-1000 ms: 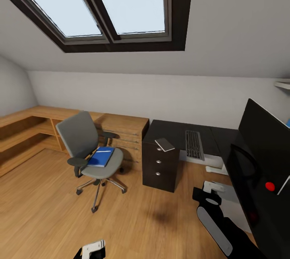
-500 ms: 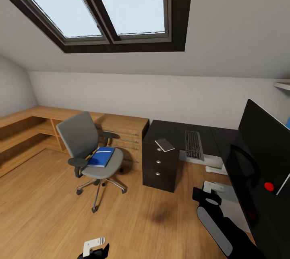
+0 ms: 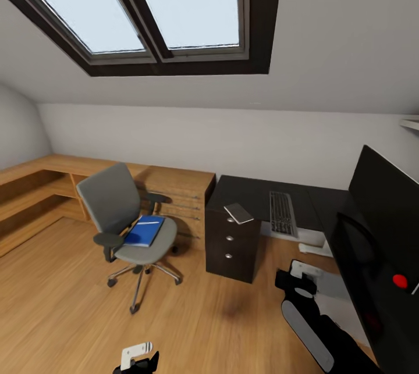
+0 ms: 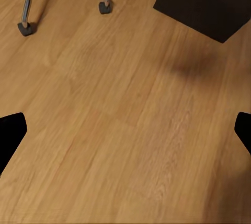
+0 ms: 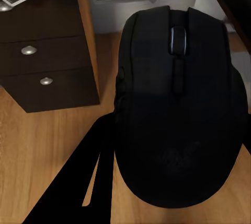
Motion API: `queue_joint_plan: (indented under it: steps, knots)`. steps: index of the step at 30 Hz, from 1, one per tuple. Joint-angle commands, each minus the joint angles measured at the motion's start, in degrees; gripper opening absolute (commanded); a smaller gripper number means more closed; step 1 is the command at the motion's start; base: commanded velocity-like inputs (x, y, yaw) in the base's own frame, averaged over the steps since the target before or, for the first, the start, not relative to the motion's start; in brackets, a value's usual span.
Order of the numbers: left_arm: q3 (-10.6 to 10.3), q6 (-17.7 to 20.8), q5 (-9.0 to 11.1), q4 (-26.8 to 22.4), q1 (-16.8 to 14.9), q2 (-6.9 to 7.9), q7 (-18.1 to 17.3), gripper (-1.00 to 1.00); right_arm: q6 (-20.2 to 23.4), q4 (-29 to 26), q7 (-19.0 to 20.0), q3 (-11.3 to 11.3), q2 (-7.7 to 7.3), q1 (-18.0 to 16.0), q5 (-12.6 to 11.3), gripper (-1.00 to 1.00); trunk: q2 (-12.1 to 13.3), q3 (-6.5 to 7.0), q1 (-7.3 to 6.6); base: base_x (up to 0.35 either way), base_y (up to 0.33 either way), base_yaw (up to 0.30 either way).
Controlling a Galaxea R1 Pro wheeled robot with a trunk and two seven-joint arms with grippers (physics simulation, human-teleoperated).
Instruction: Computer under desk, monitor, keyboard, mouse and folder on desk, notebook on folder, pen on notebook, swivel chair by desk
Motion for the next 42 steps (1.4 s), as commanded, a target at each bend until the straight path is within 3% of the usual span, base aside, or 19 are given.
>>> queue_joint_plan:
  steps: [1, 4, 6, 10, 12, 17, 19, 20, 25, 27, 28, 31, 34, 35, 42]
  knots:
    - [0.4, -0.06, 0.24, 0.06, -0.05, -0.01, -0.46, 1.0, 0.24, -0.09, -0.28, 0.28, -0.07, -0.08, -0.22, -1.0, -0.11, -0.12, 0.06, 0.324, 0.0, 0.0]
    - [0.35, -0.11, 0.1, 0.03, -0.05, -0.11, -0.46, 1.0, 0.22, -0.09, -0.28, 0.41, -0.06, -0.08, -0.16, -1.0, -0.11, -0.12, 0.06, 0.326, 0.0, 0.0]
    - [0.02, 0.15, -0.25, -0.95, -0.05, -1.11, -0.38, 1.0, 0.25, -0.15, -0.3, 0.63, -0.06, -0.08, -0.14, -1.0, -0.11, -0.12, 0.06, 0.07, 0.0, 0.0]
    - [0.02, 0.75, -0.32, -5.52, -0.05, -2.0, -0.38, 1.0, 0.28, -0.93, -0.38, 0.66, -0.06, -0.08, 0.04, -1.0, -0.11, -0.12, 0.06, 0.025, 0.0, 0.0]
    - [-0.01, 4.78, -0.34, -10.46, -0.05, -2.66, -0.32, 1.0, 0.37, -1.4, -0.39, 0.65, 0.0, -0.08, 0.09, -1.0, -0.11, -0.12, 0.06, 0.007, 0.0, 0.0]
    - [0.19, 25.35, -0.19, -29.73, -0.05, -4.16, -0.29, 1.0, 1.41, -1.42, -0.36, 0.6, 1.11, -0.78, 0.15, -1.0, -0.11, -0.12, 0.06, 0.002, 0.0, 0.0]
    - [0.24, 29.69, -0.15, -34.29, -0.05, -4.65, -0.29, 1.0, 2.45, -1.35, -0.38, 0.54, 1.38, -1.72, 0.14, -1.0, -0.11, -0.12, 0.06, 0.0, 0.0, 0.0]
    - [-0.18, 39.34, -0.11, -44.31, -0.05, -6.03, -0.29, 1.0, 7.62, 1.61, -0.41, 0.31, 1.86, -9.2, -0.15, -1.0, -0.11, -0.12, 0.06, 0.0, 0.0, 0.0]
    - [-3.59, 41.89, -0.08, -49.79, -0.05, -6.37, -0.29, 1.0, 9.68, 11.78, -0.38, -0.24, 2.96, -18.66, -0.67, -1.0, -0.11, -0.12, 0.06, 0.0, 0.0, 0.0]
    - [-4.86, 42.08, -0.05, -50.84, -0.04, -6.4, -0.3, 1.0, 9.93, 15.25, -0.42, -1.24, 3.51, -20.98, -1.36, -1.0, -0.11, -0.12, 0.06, 0.0, 0.0, 0.0]
    - [-5.93, 42.16, -0.05, -51.32, -0.03, -6.44, -0.33, 1.0, 10.15, 17.97, -0.45, -2.76, 3.98, -22.75, -2.57, -1.0, -0.11, -0.12, 0.06, 0.0, 0.0, 0.0]
    - [-7.35, 42.16, -0.06, -50.84, 0.01, -6.46, -0.3, 1.0, 11.04, 20.76, -0.54, -5.48, 4.57, -24.62, -5.6, -1.0, -0.11, -0.12, 0.06, 0.0, 0.0, 0.0]
    - [-8.05, 42.11, -0.02, -50.41, 0.02, -6.45, -0.29, 1.0, 13.12, 21.88, -0.49, -6.79, 4.77, -25.49, -7.97, -1.0, -0.11, -0.12, 0.06, 0.09, 0.0, 0.0]
    - [-8.33, 42.11, -0.01, -49.98, 0.03, -6.46, -0.24, 1.0, 14.37, 21.93, -0.47, -6.36, 5.43, -25.8, -8.87, -1.0, -0.11, -0.12, 0.06, 0.302, 0.0, 0.0]
    - [-8.24, 42.1, -0.07, -47.84, 0.03, -6.35, 0.56, 1.0, 14.78, 20.47, -0.31, -5.82, 4.73, -25.75, -8.88, -1.0, -0.11, -0.12, 0.06, 0.322, 0.0, 0.0]
